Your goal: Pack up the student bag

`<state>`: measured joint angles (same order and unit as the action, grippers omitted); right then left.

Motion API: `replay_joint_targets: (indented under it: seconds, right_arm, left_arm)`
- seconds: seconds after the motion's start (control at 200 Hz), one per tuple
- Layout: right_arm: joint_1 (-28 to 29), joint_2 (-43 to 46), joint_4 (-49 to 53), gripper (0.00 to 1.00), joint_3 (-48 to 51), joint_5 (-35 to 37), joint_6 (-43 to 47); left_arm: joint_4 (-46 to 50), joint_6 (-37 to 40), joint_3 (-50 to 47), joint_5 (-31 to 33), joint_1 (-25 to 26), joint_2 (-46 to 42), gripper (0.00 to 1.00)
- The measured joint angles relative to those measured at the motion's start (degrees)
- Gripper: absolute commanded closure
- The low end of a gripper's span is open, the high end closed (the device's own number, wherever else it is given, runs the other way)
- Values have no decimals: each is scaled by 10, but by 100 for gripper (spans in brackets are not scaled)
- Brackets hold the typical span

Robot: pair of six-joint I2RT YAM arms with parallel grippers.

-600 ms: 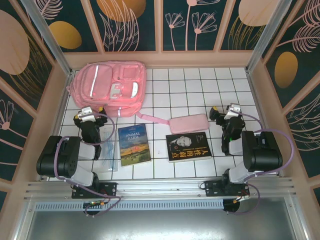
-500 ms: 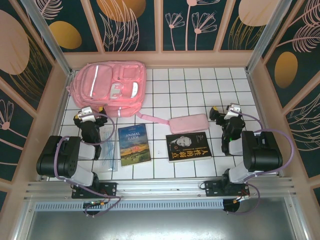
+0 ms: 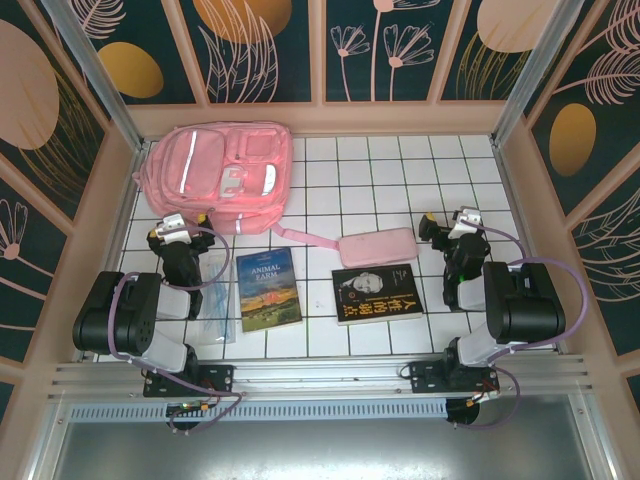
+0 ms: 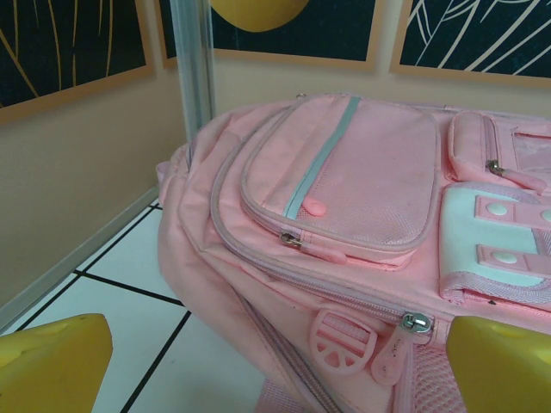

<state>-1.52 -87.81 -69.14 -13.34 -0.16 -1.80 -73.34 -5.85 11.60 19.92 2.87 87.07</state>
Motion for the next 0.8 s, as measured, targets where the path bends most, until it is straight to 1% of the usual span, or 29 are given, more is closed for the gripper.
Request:
replay_joint_targets:
  seconds: [0.2,0.35,0.455,0.535,0.62,0.715,0.8]
  right_arm:
    - [0,1,4,1,-1,1,0]
    - [10,34,97,1,-45,18,4]
    - [31,75,145,1,-73,39,13]
    - [53,113,195,1,-95,53,1]
    - [75,129,272,1,-159,66,-45]
    - [106,110,364,1,-263,67,-122]
    - [155,66,419,1,-353,62,-181]
  left_arm:
    - [0,0,0,1,0,0,1]
    - [4,-2,2,2,0,-6,1]
    - [15,-2,4,0,0,-16,1]
    - [77,-4,21,9,0,-54,1]
    - [136,-14,56,26,0,-107,1]
    - [198,-48,102,46,0,-143,1]
    - [284,-104,157,69,0,-153,1]
